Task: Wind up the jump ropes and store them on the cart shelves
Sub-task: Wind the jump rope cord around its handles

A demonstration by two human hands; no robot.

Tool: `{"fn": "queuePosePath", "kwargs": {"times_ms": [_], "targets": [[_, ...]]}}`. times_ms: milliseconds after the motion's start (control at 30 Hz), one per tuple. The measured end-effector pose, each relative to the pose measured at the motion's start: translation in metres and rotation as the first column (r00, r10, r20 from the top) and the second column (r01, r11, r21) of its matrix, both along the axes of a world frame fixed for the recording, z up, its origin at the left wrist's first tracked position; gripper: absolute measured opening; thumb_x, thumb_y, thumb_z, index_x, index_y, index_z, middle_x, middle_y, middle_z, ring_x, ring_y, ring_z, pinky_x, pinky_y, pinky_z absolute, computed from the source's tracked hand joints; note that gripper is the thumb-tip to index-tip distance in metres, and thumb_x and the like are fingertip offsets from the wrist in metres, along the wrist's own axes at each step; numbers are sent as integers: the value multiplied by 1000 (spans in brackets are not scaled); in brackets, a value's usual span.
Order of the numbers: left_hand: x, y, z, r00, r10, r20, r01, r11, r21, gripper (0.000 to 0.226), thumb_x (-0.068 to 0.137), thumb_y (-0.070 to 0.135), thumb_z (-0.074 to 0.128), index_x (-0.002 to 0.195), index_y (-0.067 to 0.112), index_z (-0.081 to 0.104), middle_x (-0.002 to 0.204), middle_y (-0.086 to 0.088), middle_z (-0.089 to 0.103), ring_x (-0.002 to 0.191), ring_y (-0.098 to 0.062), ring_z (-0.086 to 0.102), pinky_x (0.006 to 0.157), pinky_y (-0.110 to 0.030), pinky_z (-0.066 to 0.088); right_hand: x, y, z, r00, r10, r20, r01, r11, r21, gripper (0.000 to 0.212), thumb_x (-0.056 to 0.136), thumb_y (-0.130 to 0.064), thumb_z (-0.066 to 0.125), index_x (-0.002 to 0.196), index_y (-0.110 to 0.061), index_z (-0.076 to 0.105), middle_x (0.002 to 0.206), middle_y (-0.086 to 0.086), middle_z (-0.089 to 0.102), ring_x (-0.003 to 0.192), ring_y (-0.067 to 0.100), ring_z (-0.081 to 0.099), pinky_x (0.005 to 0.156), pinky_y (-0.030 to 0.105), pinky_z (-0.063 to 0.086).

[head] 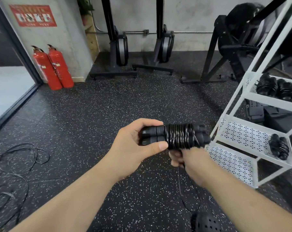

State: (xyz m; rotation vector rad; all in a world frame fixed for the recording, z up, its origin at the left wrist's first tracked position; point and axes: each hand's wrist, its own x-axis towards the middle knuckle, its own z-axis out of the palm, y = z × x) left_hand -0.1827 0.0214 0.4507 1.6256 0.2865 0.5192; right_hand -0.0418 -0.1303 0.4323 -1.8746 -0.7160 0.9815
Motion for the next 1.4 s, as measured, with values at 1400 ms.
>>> {"fn": "queuePosePath", "kwargs": {"times_ms": [1400], "targets": [[-2, 6, -21, 978, -23, -209, 95, 935, 342, 84, 86, 10, 88, 148, 51, 48, 148, 12, 54, 142, -12, 53, 122, -44, 42, 39, -13, 33, 981, -21, 191, -18, 980, 199, 9, 88, -35, 84, 93, -29, 86, 85, -6, 81, 76, 5, 73, 73, 22, 53]]}}
